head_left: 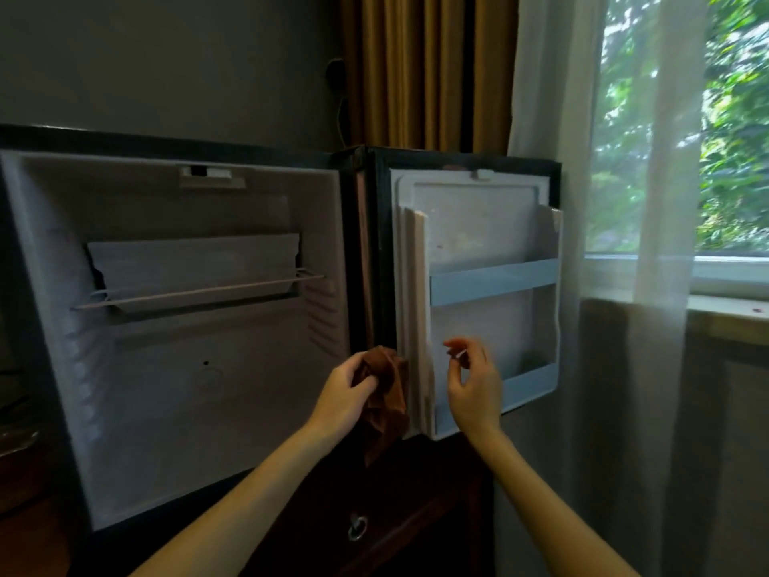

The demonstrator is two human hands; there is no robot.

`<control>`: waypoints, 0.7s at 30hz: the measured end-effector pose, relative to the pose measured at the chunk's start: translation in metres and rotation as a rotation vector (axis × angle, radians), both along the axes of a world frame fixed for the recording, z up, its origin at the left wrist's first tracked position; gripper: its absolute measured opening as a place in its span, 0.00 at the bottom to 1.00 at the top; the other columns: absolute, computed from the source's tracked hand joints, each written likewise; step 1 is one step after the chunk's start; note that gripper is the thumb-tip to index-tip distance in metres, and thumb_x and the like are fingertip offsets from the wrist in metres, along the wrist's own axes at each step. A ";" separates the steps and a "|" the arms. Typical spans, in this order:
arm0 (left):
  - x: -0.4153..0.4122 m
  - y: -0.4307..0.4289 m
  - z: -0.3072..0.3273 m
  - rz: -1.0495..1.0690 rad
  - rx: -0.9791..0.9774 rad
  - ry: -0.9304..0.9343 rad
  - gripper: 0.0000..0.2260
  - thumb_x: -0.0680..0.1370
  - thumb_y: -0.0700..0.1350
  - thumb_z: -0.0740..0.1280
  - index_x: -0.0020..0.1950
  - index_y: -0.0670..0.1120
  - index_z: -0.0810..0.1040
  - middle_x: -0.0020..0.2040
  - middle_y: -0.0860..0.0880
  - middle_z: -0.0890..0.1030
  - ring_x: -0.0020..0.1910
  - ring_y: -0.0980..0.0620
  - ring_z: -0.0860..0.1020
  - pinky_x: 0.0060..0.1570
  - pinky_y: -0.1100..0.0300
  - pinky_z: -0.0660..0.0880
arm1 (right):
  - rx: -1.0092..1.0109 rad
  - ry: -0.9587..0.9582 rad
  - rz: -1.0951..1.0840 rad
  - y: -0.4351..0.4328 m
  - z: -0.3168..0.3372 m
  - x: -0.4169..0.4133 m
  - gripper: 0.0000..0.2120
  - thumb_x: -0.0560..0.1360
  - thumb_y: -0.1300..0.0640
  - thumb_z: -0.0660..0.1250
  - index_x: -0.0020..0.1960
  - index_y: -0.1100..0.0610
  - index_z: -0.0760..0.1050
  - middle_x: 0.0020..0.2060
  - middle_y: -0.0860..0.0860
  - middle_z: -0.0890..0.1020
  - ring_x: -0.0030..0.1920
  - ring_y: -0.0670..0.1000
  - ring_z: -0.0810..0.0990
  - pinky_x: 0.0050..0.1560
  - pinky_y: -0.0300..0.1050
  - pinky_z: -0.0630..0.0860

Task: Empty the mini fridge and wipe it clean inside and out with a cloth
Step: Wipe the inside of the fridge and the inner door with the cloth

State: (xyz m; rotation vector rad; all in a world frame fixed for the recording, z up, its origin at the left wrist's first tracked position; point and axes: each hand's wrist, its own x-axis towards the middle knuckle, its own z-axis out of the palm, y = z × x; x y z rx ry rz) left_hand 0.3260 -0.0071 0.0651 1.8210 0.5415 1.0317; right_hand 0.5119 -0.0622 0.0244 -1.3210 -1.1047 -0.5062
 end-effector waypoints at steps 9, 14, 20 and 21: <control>0.016 -0.003 -0.004 -0.001 -0.008 0.011 0.13 0.80 0.35 0.62 0.60 0.48 0.76 0.50 0.53 0.82 0.52 0.56 0.80 0.45 0.68 0.75 | -0.672 -0.102 -0.262 0.006 -0.034 0.038 0.21 0.81 0.48 0.52 0.50 0.56 0.82 0.47 0.52 0.84 0.53 0.53 0.79 0.72 0.46 0.57; 0.016 -0.015 -0.019 -0.028 0.047 0.137 0.12 0.80 0.36 0.63 0.58 0.51 0.76 0.50 0.57 0.81 0.50 0.62 0.79 0.45 0.72 0.73 | -0.624 -0.151 -0.260 -0.004 -0.035 0.031 0.22 0.83 0.49 0.52 0.51 0.59 0.82 0.48 0.53 0.84 0.57 0.52 0.77 0.74 0.41 0.50; 0.018 -0.031 -0.039 -0.023 -0.002 0.156 0.11 0.79 0.37 0.65 0.52 0.53 0.77 0.48 0.55 0.82 0.49 0.58 0.80 0.43 0.70 0.74 | -0.531 -0.146 -0.210 -0.018 -0.040 0.021 0.18 0.82 0.50 0.58 0.48 0.59 0.83 0.44 0.55 0.85 0.49 0.55 0.80 0.67 0.48 0.66; 0.018 -0.035 -0.042 -0.030 -0.012 0.142 0.11 0.79 0.37 0.66 0.52 0.53 0.77 0.48 0.55 0.82 0.48 0.58 0.80 0.43 0.70 0.74 | -0.522 -0.109 -0.167 -0.023 -0.039 0.017 0.19 0.81 0.47 0.58 0.50 0.58 0.83 0.44 0.55 0.85 0.49 0.56 0.80 0.59 0.50 0.72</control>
